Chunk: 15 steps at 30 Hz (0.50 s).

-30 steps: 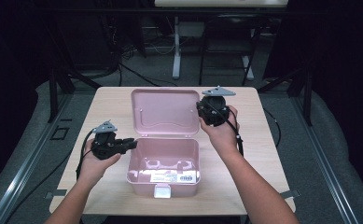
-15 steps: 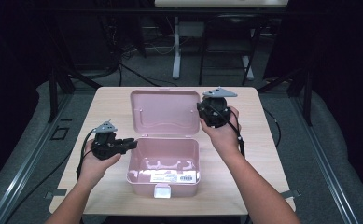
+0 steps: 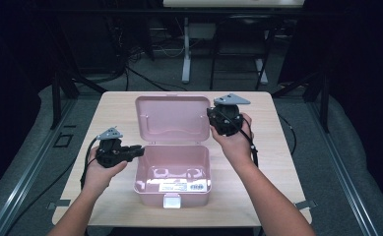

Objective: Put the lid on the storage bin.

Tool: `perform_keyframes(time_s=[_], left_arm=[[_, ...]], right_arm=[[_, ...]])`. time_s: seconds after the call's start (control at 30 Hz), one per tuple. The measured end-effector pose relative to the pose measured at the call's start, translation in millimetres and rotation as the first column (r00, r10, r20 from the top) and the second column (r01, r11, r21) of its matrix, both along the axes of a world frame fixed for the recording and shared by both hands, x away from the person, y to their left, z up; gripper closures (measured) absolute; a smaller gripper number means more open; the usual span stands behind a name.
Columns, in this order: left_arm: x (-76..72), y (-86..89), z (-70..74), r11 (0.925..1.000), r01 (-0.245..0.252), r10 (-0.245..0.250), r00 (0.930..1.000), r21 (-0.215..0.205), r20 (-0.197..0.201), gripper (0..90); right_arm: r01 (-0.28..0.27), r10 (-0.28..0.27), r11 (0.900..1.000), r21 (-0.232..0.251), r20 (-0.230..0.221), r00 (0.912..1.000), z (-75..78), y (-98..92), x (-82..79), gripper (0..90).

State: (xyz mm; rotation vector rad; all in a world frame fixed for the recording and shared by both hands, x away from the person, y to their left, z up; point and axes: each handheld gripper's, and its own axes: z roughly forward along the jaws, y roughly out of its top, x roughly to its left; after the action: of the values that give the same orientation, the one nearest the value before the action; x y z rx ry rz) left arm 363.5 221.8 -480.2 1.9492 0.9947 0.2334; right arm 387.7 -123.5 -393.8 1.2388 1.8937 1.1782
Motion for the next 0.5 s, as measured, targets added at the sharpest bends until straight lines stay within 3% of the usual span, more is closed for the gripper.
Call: perform_keyframes(time_s=[0.37, 0.5], left_arm=[[0.1, 6.8, 11.7, 0.9995, -0.021, 0.021, 0.9995, -0.023, 0.025, 72.7], [-1.1, 7.8, 17.9, 0.9996, -0.024, 0.024, 0.9987, -0.014, 0.044, 72.8]], right_arm=[[-0.013, 0.013, 1.0, 0.012, 0.023, 0.9997, -0.9, -2.3, -7.7, 86.3], [-0.017, 0.016, 0.999, 0.027, 0.025, 0.9996, -1.0, -3.4, -10.4, 86.5]])
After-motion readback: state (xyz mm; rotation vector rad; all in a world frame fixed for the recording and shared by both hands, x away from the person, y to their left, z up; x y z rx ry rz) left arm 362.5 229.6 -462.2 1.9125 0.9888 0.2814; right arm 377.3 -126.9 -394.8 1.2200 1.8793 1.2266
